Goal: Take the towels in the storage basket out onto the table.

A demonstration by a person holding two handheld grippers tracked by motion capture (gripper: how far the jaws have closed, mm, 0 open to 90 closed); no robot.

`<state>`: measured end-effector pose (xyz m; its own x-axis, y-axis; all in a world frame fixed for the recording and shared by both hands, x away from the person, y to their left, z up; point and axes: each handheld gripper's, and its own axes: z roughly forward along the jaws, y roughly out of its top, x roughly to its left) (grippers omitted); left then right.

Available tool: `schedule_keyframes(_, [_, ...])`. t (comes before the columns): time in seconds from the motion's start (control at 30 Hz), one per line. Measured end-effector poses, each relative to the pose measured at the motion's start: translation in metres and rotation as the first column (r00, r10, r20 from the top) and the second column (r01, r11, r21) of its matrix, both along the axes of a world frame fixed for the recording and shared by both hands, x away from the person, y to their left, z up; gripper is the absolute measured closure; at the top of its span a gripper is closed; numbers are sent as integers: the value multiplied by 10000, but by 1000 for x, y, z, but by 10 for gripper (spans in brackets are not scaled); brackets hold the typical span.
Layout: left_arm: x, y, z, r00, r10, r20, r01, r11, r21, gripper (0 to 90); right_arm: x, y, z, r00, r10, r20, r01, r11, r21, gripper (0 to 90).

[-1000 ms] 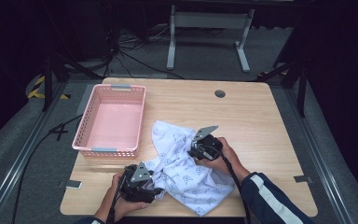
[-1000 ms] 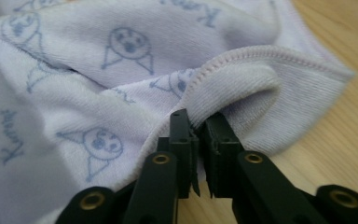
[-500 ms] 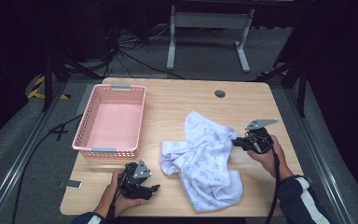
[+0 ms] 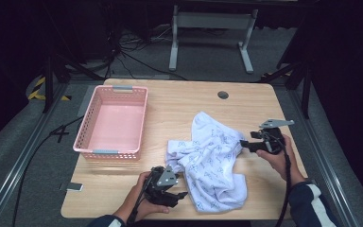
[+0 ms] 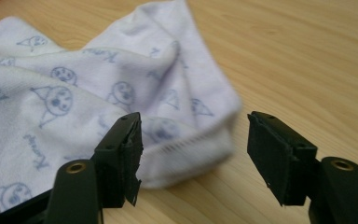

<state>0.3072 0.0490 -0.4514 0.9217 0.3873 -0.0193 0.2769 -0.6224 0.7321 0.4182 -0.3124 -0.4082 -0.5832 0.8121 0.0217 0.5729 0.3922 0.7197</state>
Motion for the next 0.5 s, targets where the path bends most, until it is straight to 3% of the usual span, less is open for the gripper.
schedule_keyframes(0.13, [14, -16, -9, 9999, -152, -35, 153, 9993, 342, 348, 16, 24, -17, 9994, 249, -226, -266, 9966, -776, 296])
schedule_keyframes(0.23, [22, -23, -15, 9992, -97, -381, 114, 9989, 455, 406, 27, 29, -30, 9981, 66, -612, -133, 9939, -1097, 282])
schedule_keyframes(0.3, [24, -23, -16, 9994, -75, -332, 87, 9993, 353, 437, 31, 28, -36, 9964, 143, -831, -230, 9941, -1057, 279])
schedule_keyframes(0.37, [27, -23, -15, 9981, -360, -498, 381, 9984, 427, 545, 34, 24, -39, 9956, 91, -934, -168, 9965, -822, 274])
schedule_keyframes(0.4, [27, -22, -15, 9972, -384, -637, 400, 9989, 255, 667, 35, 22, -40, 9948, 143, -1011, -222, 9967, -779, 297])
schedule_keyframes(0.43, [28, -22, -15, 9968, -445, -660, 464, 9986, 263, 707, 35, 21, -40, 9942, 238, -1049, -318, 9966, -756, 318])
schedule_keyframes(0.5, [28, -21, -12, 9964, -521, -667, 559, 9968, 565, 765, 34, 18, -38, 9936, 303, -1092, -398, 9955, -863, 466])
